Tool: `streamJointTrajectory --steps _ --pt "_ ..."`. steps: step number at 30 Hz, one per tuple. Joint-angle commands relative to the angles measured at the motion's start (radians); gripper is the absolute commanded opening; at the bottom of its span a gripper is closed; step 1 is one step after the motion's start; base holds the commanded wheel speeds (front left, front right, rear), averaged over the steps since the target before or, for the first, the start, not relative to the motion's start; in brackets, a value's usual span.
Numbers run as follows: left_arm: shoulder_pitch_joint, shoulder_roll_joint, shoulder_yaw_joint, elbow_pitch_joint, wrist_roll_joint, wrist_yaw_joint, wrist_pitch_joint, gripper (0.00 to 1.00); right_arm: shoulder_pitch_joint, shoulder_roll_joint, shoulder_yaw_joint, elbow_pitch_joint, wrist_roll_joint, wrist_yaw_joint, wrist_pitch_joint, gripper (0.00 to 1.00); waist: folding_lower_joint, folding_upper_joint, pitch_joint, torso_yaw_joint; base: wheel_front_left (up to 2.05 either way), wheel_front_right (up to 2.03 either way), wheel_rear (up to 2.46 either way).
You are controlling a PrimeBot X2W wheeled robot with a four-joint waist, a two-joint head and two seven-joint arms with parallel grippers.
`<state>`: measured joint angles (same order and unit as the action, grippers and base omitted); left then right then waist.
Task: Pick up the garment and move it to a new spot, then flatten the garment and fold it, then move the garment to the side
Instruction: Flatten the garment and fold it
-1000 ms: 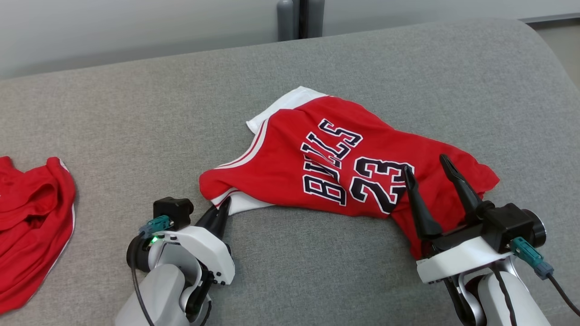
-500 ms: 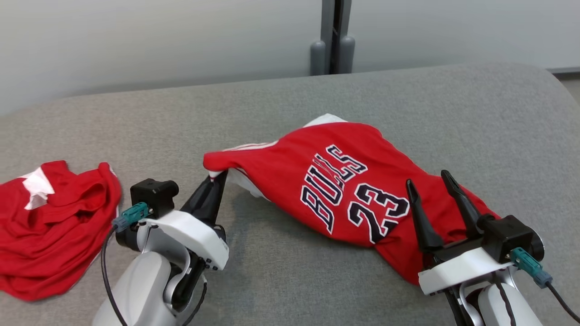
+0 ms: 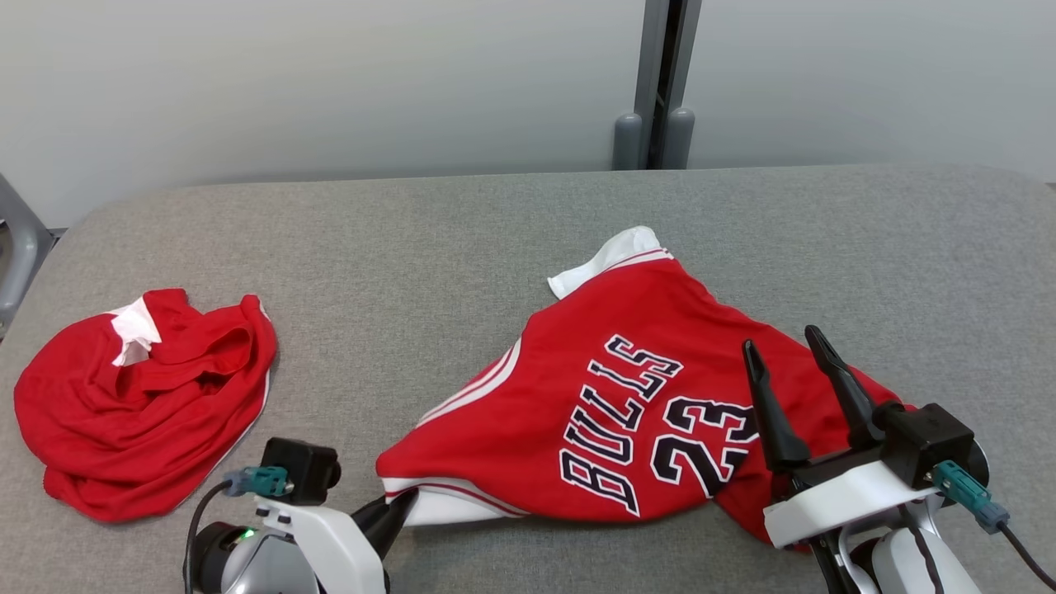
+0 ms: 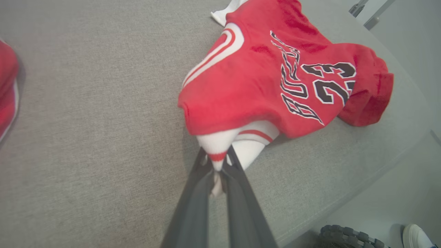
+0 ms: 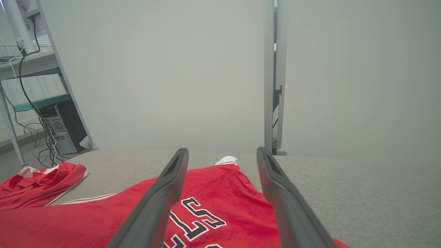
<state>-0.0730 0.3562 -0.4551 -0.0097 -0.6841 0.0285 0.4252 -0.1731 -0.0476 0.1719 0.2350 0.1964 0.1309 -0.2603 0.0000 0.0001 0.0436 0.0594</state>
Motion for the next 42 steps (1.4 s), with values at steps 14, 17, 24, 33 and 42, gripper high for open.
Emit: streamJointTrajectory --steps 14,17,24,33,42 --pt "-0.037 -0.054 0.073 -0.063 0.052 0.105 -0.156 1.0 -0.012 -0.005 0.001 0.008 -0.013 0.0 -0.007 1.0 0.0 -0.0001 -0.003 0.003 0.0 0.0 0.0" --pt "-0.053 -0.081 0.086 -0.045 0.065 0.1 -0.235 1.0 -0.013 -0.004 0.004 0.007 -0.018 0.0 -0.007 1.0 0.0 -0.0001 -0.003 -0.002 0.0 0.0 0.0" --pt "-0.073 -0.167 0.063 0.089 0.097 0.05 -0.462 1.0 -0.024 -0.005 0.007 0.02 0.016 0.0 -0.002 1.0 0.0 -0.0001 0.026 -0.008 0.0 0.0 0.0" --pt "-0.14 -0.217 0.01 0.202 0.143 0.005 -0.569 1.0 -0.188 -0.04 0.044 0.055 0.043 0.0 0.136 1.0 0.0 -0.0001 0.115 0.057 0.0 0.0 0.0" --pt "-0.22 -0.264 -0.028 0.283 0.129 -0.032 -0.61 1.0 -0.479 -0.16 0.037 0.27 0.27 0.0 0.406 1.0 0.0 -0.0001 0.213 0.178 0.0 0.0 0.0"
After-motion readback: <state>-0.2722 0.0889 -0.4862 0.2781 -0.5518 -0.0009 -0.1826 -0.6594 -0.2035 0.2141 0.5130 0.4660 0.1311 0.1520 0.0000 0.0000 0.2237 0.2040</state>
